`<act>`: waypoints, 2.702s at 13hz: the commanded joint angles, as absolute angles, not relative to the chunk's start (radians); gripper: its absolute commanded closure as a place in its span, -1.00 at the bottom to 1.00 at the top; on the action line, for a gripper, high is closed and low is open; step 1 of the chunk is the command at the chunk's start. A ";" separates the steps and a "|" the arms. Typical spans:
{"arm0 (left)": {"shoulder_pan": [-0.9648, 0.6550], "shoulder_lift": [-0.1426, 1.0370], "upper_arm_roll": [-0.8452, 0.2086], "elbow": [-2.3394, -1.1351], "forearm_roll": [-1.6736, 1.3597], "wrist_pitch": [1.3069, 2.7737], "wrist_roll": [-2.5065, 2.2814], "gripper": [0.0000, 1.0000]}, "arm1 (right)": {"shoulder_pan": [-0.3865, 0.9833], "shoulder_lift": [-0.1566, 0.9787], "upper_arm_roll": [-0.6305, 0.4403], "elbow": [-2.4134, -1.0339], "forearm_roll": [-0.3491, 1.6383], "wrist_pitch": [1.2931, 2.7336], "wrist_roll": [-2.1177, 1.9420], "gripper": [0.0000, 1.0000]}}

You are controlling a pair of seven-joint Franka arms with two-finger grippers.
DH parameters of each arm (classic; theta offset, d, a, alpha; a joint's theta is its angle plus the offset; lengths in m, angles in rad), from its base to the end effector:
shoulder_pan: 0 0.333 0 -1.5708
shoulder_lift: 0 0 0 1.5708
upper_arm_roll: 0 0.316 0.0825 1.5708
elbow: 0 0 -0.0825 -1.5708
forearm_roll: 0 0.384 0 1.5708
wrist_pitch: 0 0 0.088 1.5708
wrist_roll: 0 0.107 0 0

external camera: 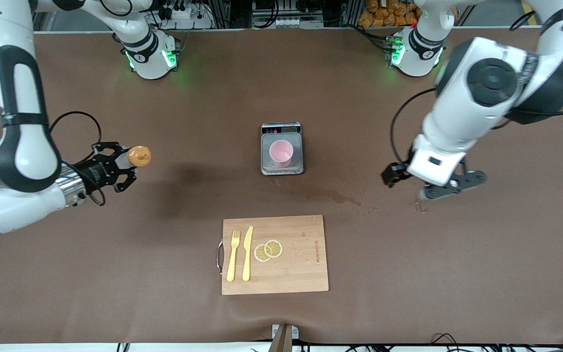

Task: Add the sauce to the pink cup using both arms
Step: 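Release the cup on the scale while the right gripper lifts the bottle, then carry the sauce bottle over the pink cup with the right gripper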

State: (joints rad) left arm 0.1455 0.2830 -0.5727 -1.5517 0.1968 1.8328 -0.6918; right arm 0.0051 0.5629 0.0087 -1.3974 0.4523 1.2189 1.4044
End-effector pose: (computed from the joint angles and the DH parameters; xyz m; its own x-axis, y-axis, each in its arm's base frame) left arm 0.6049 -0.2151 0.5106 0.9698 0.2364 0.0593 0.2370 -0.9715 -0.0031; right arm 0.6218 0.0648 0.3608 -0.0286 -0.8601 -0.5093 -0.7640 -0.3097 0.5660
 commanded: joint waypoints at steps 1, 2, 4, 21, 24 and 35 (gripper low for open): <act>0.219 0.224 -0.583 -1.568 0.163 1.778 -0.551 -1.00 | 0.093 0.543 -0.002 -1.374 0.431 1.206 1.532 0.10; 0.233 0.218 -0.583 -1.566 0.153 1.752 -0.536 -1.00 | 0.118 0.543 0.000 -1.368 0.425 1.206 1.586 0.10; 0.270 0.192 -0.581 -1.566 0.138 1.735 -0.482 -1.00 | 0.176 0.545 -0.002 -1.341 0.410 1.207 1.673 0.10; -0.017 0.041 -0.137 -1.552 0.025 1.562 -0.124 -1.00 | 0.515 0.652 -0.002 -1.204 0.189 1.252 2.224 0.10; -0.080 0.023 -0.045 -1.554 -0.028 1.557 -0.124 -1.00 | 0.547 0.658 -0.002 -1.200 0.181 1.250 2.275 0.10; -0.069 0.017 -0.071 -1.546 -0.014 1.551 -0.133 -1.00 | 0.672 0.727 -0.003 -1.184 0.014 1.215 2.372 0.10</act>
State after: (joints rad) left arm -0.0753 0.0389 -0.0746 -1.5464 -0.0070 1.5705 -0.1408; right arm 0.6516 0.7126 0.0054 -1.2215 0.0454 1.2530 2.3517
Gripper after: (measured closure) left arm 0.000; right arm 0.551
